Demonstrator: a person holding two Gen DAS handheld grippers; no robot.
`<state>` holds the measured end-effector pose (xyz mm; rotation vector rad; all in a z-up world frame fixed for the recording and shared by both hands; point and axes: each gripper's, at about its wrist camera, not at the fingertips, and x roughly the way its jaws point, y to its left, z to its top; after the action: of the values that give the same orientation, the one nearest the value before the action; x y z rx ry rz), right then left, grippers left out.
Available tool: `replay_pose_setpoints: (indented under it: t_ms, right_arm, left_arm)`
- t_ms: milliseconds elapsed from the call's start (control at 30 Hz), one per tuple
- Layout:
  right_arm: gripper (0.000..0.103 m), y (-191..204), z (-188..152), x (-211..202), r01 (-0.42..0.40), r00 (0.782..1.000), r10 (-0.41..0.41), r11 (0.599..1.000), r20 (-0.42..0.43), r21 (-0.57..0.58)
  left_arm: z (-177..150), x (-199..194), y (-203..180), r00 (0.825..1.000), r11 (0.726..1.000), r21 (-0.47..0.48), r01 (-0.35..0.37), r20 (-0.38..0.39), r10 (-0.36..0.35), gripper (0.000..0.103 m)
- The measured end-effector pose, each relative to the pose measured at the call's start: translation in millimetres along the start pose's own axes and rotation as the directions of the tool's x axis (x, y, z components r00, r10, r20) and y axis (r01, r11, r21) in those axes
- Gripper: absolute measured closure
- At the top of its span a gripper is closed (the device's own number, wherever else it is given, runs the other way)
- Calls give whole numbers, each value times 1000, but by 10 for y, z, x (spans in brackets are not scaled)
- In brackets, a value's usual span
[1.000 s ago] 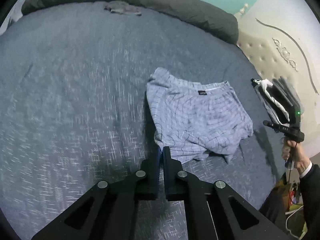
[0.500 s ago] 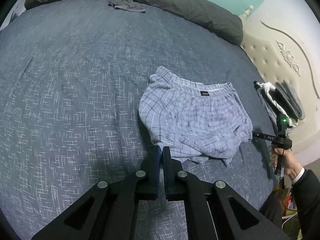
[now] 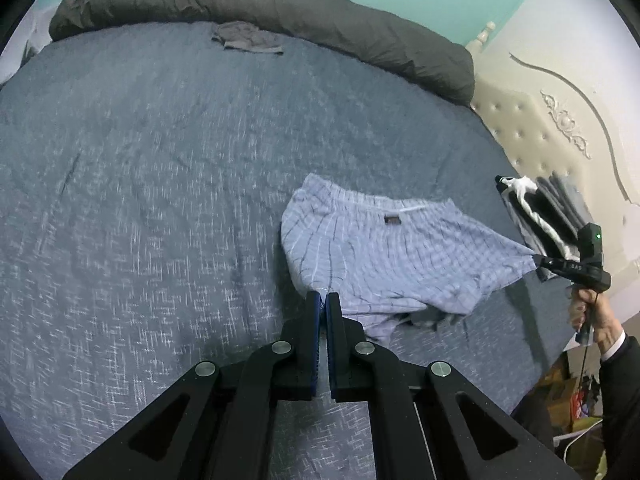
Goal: Fold clothes
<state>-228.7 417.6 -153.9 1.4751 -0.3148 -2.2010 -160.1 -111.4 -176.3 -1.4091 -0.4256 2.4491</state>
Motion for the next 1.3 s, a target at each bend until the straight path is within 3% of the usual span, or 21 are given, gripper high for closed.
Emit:
replay_pose_setpoints:
  t_ms: [333, 433, 567, 733, 1033, 1300]
  right_arm:
    - [100, -175, -407, 573, 55, 985, -57, 998, -162, -17]
    - [97, -224, -455, 651, 38, 986, -39, 999, -164, -12]
    - [97, -197, -359, 626, 49, 989, -51, 999, -142, -17]
    - [80, -118, -87, 542, 30, 998, -32, 998, -45, -52]
    - [72, 377, 478, 1087, 18, 1000, -18, 987, 4, -159]
    - [69, 411, 697, 1435, 65, 998, -69, 967, -8, -246]
  left_arm:
    - [-292, 271, 91, 993, 1000, 1, -14, -120, 14, 100]
    - [-402, 380, 154, 987, 999, 2, -39, -155, 39, 99]
    - [-388, 367, 233, 992, 999, -38, -35, -121, 31, 96]
    - [-94, 445, 280, 996, 997, -38, -64, -71, 61, 87]
    - [450, 998, 188, 997, 998, 29, -59, -51, 60, 86]
    - [835, 1439, 116, 996, 994, 85, -62, -52, 66, 82]
